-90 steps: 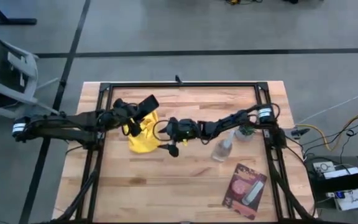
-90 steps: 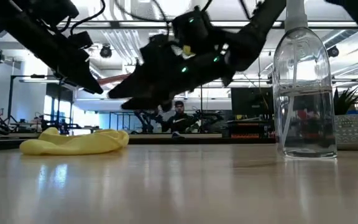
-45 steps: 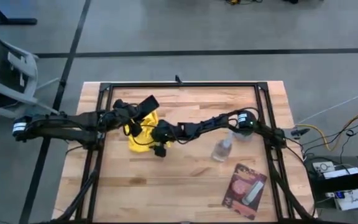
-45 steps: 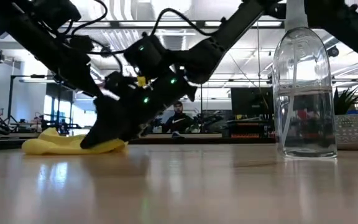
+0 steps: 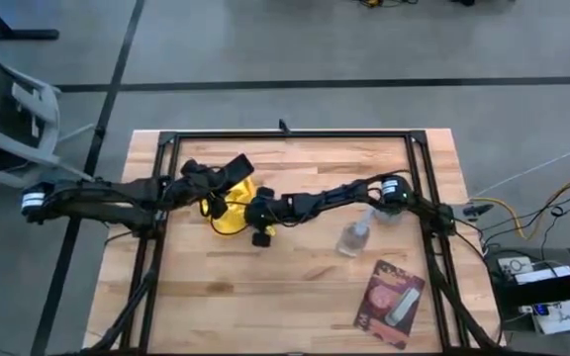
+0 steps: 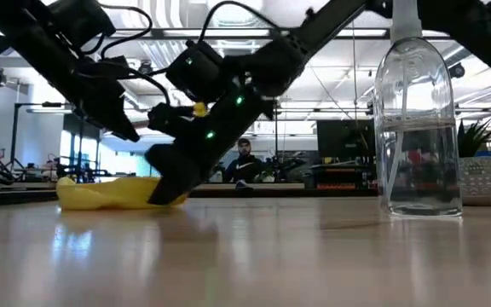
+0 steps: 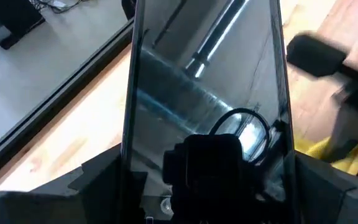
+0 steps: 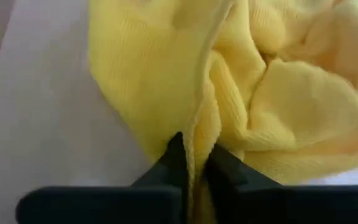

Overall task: Apply microfiber cloth
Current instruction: Wipe the front of the pink cellphone with a microfiber cloth

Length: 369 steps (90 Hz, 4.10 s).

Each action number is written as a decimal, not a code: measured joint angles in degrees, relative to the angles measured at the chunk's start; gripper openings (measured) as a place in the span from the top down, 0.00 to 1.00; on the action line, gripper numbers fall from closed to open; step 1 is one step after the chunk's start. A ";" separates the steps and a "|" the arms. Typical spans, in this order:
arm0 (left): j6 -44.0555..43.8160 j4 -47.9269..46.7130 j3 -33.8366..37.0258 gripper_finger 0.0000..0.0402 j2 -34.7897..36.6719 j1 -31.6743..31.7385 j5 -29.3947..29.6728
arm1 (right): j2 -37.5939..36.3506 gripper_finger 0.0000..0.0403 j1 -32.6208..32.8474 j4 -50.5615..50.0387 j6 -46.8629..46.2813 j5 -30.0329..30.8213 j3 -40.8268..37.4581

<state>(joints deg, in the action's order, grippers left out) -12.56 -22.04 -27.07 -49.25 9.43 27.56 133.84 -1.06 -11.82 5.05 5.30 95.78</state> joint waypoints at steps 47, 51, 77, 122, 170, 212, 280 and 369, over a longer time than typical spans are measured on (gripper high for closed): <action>1.57 3.97 0.31 0.21 -10.24 -0.17 -4.20 | -24.17 1.00 3.65 -38.14 3.86 36.00 -1.21; 2.02 5.49 0.31 0.21 -11.50 -0.30 -6.07 | -25.77 1.00 3.28 -37.75 3.55 38.00 -1.48; 3.07 14.27 0.31 0.21 -21.11 -3.55 -12.67 | -26.44 1.00 2.83 -20.19 10.68 26.99 -7.58; 5.88 33.80 0.00 0.21 -37.26 -9.68 -13.04 | -13.10 1.00 2.40 25.31 5.14 8.88 -21.13; 4.30 36.99 0.10 0.21 -38.23 -9.70 -13.38 | -7.62 1.00 2.39 21.76 2.08 20.51 -18.11; 4.04 37.37 0.20 0.22 -38.25 -9.77 -13.13 | -7.94 1.00 2.86 25.00 -1.34 20.23 -18.94; 4.14 36.08 -0.01 0.22 -38.77 -9.77 -13.36 | -8.19 1.00 7.81 15.59 -1.22 22.35 -19.67; 4.71 36.12 0.11 0.22 -38.69 -9.79 -13.35 | -4.07 1.00 3.96 33.37 1.19 25.30 -18.93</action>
<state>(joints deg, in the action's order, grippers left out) -7.85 14.07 -26.96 -87.94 -0.36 14.22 129.78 2.90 21.54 6.24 30.61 76.86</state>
